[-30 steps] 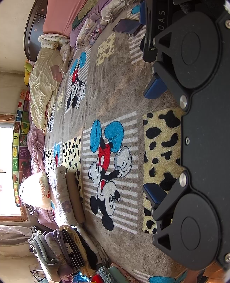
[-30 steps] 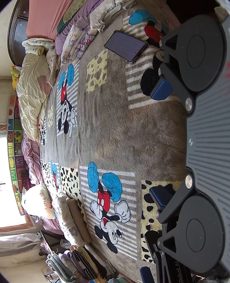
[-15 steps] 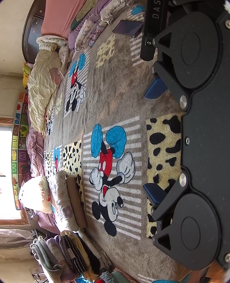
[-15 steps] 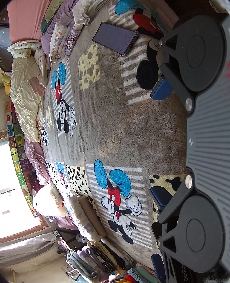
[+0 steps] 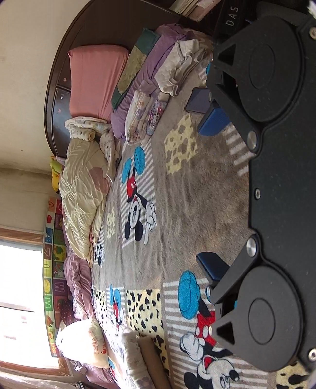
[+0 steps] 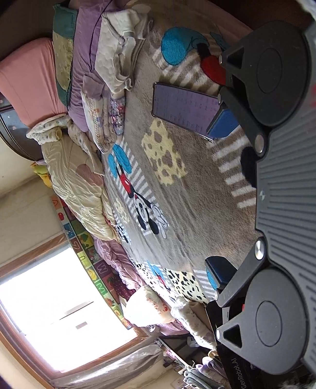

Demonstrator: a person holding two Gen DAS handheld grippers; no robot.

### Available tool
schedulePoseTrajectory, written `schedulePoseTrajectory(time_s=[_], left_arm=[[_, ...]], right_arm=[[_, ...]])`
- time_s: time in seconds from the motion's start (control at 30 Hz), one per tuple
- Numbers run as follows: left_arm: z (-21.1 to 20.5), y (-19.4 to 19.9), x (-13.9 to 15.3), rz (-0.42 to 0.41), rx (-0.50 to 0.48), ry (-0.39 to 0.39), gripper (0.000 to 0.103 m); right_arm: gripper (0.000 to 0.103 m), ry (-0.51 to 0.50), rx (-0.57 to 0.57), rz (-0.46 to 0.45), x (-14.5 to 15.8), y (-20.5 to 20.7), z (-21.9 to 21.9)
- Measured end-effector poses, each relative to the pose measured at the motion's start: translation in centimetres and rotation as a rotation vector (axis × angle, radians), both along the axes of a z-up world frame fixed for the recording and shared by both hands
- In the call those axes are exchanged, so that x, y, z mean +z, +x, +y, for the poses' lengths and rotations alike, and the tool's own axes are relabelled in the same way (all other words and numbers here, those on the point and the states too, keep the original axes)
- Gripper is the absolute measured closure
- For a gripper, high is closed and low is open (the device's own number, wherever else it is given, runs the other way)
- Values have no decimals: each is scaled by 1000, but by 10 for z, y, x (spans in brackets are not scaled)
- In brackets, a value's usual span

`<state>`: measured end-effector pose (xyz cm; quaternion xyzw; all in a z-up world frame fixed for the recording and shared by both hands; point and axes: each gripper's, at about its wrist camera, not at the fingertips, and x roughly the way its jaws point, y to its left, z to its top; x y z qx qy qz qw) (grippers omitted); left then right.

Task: Fold clothes
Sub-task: 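Move both tools toward the white quilted garment near the pillows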

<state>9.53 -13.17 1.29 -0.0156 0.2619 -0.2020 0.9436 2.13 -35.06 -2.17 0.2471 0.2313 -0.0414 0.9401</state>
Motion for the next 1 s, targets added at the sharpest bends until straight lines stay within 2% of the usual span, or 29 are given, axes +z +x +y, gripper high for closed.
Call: schedulePoseTrajectory(time_s=[0.13, 0.2, 0.3, 0.37, 0.43, 0.6, 0.67, 0.73, 0.8, 0.93, 1.0], left_arm=[[-56, 34, -4, 69, -189, -23, 0], [-83, 43, -6, 47, -239, -16, 0], [-126, 59, -11, 40, -317, 0, 2], [-153, 68, -16, 22, -369, 10, 3], [-182, 79, -24, 1, -408, 10, 13], [-245, 102, -42, -23, -517, 26, 22], [-267, 113, -51, -17, -536, 48, 27], [-287, 124, -61, -13, -553, 61, 34], [-305, 133, -69, -20, -562, 86, 36], [-332, 146, -82, -46, -570, 127, 40], [-347, 152, -86, -61, -577, 146, 40]], right_arm=[[0, 12, -112, -129, -12, -8, -57], [0, -5, -182, -166, -17, -12, -83], [0, -61, -284, -171, -24, -15, -122], [0, -78, -307, -156, -30, -14, -149], [0, -73, -338, -139, -39, -12, -176], [1, -132, -400, -118, -64, -5, -223], [9, -194, -404, -98, -71, 2, -234], [29, -266, -398, -62, -76, 11, -241], [37, -332, -390, -23, -82, 21, -246], [40, -412, -389, 31, -93, 38, -252], [40, -407, -403, 53, -98, 42, -256]])
